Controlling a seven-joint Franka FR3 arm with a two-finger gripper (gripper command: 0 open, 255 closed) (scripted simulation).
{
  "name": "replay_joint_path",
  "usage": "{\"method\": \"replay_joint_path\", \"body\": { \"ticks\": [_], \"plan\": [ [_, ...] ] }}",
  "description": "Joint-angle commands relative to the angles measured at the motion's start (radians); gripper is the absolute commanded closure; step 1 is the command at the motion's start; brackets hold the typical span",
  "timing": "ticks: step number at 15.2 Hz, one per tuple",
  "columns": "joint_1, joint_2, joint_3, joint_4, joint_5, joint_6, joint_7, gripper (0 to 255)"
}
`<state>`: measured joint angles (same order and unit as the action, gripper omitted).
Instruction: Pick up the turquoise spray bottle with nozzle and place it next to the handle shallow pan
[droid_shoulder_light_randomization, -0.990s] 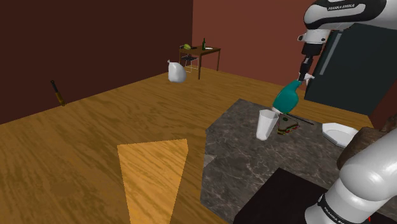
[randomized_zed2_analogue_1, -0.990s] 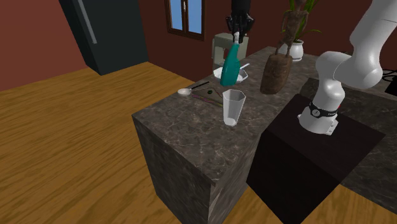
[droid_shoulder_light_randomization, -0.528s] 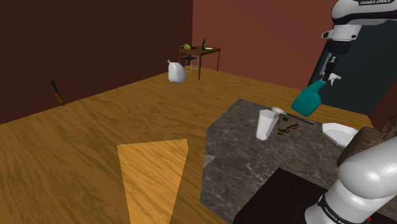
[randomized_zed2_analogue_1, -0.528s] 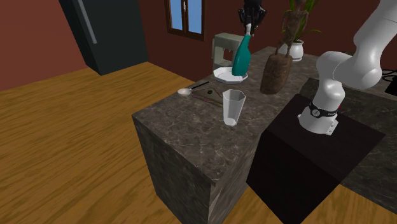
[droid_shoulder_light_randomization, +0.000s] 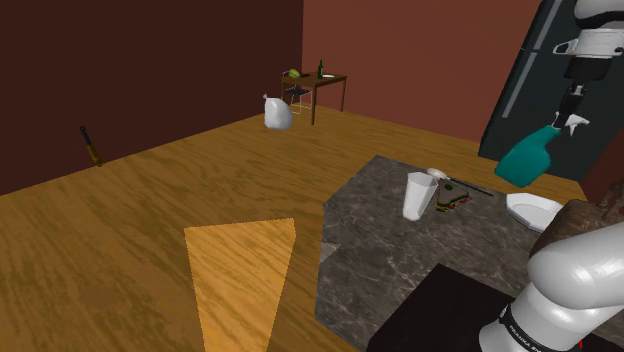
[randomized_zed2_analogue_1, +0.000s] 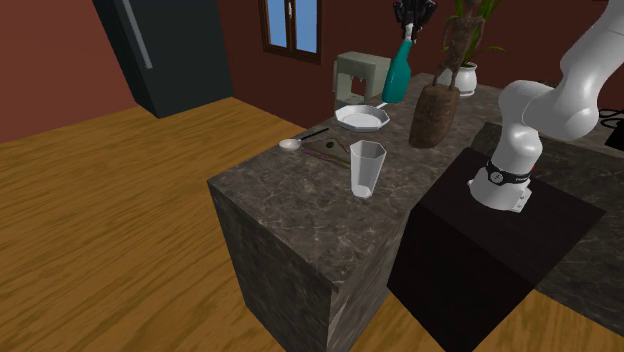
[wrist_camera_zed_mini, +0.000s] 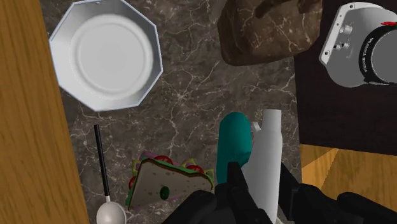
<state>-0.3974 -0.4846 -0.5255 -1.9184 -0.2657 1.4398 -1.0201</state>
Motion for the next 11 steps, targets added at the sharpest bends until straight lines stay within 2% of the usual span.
{"method": "replay_joint_path", "body": {
  "ticks": [1, 11],
  "plan": [
    [-0.014, -0.016, -0.022, 0.018, -0.020, -0.026, -0.042, 255],
    [-0.065, -0.048, -0.165, 0.148, -0.115, -0.127, -0.274, 255]
  ]
}}
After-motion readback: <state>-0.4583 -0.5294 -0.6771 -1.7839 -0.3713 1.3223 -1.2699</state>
